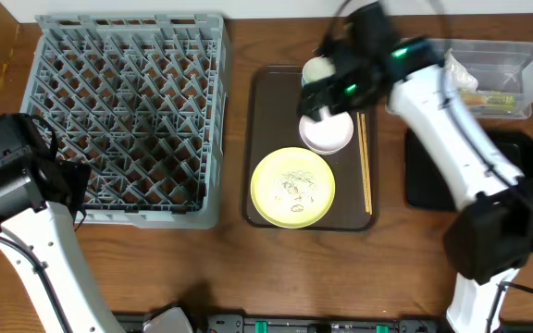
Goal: Sort waste into correct bins and load items into the dishwasher
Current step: 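Move the right gripper back and grasp the pink bowl rim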
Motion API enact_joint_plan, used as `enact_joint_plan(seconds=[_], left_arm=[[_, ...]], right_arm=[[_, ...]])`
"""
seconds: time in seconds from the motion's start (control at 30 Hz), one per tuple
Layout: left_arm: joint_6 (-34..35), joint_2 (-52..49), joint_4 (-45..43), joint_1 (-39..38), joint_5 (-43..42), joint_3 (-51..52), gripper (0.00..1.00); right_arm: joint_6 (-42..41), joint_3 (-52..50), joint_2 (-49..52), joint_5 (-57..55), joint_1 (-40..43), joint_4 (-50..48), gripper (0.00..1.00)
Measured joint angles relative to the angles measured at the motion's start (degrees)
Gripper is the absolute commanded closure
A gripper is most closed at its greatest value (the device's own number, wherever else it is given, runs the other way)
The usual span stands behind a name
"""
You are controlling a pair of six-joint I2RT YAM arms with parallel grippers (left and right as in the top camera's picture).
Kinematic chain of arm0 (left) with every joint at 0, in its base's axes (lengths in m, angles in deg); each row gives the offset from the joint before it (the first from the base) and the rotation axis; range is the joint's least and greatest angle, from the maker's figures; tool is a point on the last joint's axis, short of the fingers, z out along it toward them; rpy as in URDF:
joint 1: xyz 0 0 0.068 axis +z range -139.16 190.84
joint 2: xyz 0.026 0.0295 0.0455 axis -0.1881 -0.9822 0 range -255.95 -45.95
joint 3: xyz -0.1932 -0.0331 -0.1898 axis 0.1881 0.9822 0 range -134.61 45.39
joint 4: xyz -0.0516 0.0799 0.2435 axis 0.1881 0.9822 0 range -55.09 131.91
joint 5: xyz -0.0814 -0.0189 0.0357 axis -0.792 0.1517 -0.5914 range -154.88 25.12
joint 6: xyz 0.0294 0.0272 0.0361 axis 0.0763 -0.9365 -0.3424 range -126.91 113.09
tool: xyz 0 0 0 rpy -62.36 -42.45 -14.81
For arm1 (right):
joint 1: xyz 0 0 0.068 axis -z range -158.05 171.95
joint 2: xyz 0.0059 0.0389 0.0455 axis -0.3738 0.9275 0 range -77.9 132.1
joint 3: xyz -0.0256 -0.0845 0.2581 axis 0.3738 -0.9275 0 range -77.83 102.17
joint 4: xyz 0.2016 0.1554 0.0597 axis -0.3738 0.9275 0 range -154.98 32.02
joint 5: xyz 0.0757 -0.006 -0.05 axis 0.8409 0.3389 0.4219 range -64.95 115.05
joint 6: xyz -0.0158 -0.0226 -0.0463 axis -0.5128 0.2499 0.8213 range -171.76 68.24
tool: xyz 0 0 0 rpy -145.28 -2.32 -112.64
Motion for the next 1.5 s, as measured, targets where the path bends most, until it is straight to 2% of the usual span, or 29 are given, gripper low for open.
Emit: enact_joint_plan(seconds=[0.17,0.33,0.5,0.87,1.27,1.4,1.43,1.5], left_arm=[[0.0,0.0,0.0,0.0,0.0,0.0,0.02],[0.0,0.0,0.0,0.0,0.0,0.0,0.02],[0.0,0.0,0.0,0.0,0.0,0.0,0.02],[0.0,0.0,0.0,0.0,0.0,0.0,0.02],[0.0,0.0,0.0,0.0,0.0,0.0,0.02],[0.0,0.0,0.0,0.0,0.0,0.0,0.02],[0.0,0.0,0.0,0.0,0.0,0.0,0.02],[0.0,0.0,0.0,0.0,0.0,0.0,0.02]], right_arm=[[-2.3,-6.0,-0.1,-10.9,-6.9,-7.6,0.02],[-9.6,-12.0,-0.1,-20.7,-9.2,-14.1,0.26],[-15.7,-19.0,-0.1,-25.6,-9.3,-23.1,0.44],[-20.6,-27.5,-0.1,-26.0,-10.3,-31.3,0.42],[-21.0,-28.7,0.3,-31.0,-14.2,-34.1,0.40],[-21.1,-28.7,2.5,-32.4,-14.2,-35.3,0.45],[-21.1,-28.7,3.3,-32.6,-14.2,-35.5,0.53],[-21.6,-28.8,4.0,-33.1,-14.2,-36.2,0.63]])
